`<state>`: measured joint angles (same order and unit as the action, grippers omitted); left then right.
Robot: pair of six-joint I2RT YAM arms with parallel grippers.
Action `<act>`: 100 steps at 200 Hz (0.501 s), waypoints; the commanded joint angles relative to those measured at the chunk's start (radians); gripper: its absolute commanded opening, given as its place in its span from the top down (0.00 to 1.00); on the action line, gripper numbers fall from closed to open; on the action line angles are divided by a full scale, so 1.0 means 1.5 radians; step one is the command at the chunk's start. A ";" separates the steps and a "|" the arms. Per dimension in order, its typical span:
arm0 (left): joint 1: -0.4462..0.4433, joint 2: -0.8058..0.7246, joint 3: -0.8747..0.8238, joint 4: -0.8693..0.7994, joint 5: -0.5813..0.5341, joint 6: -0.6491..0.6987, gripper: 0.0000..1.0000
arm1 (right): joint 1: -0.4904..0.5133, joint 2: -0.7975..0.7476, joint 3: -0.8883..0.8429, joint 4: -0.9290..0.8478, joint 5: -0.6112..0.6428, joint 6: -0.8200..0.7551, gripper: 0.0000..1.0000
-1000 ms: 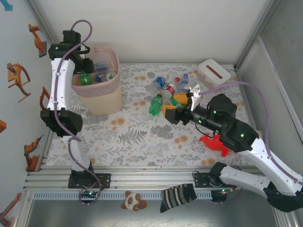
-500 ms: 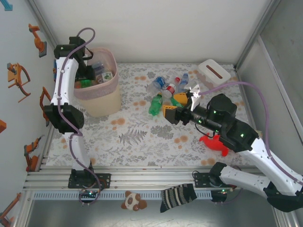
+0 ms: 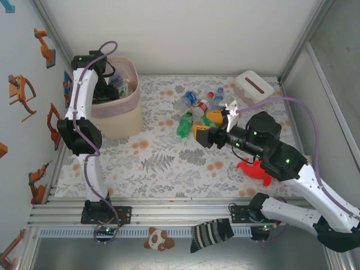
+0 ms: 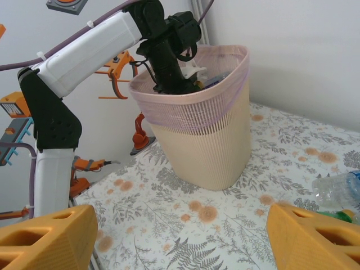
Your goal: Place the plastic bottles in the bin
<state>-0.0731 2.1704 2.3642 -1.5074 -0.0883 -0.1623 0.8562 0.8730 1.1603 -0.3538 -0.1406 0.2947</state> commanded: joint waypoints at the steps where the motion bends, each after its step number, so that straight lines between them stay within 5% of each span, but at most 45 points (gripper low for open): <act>1: 0.007 -0.001 0.014 -0.013 0.011 -0.001 0.28 | 0.004 -0.006 0.002 0.018 -0.003 -0.001 0.22; 100: 0.006 -0.110 0.035 0.000 0.016 -0.016 0.14 | 0.004 -0.002 0.026 -0.007 0.034 -0.010 0.22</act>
<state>-0.0692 2.0666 2.3810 -1.4963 -0.0696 -0.1711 0.8562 0.8730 1.1603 -0.3550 -0.1322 0.2943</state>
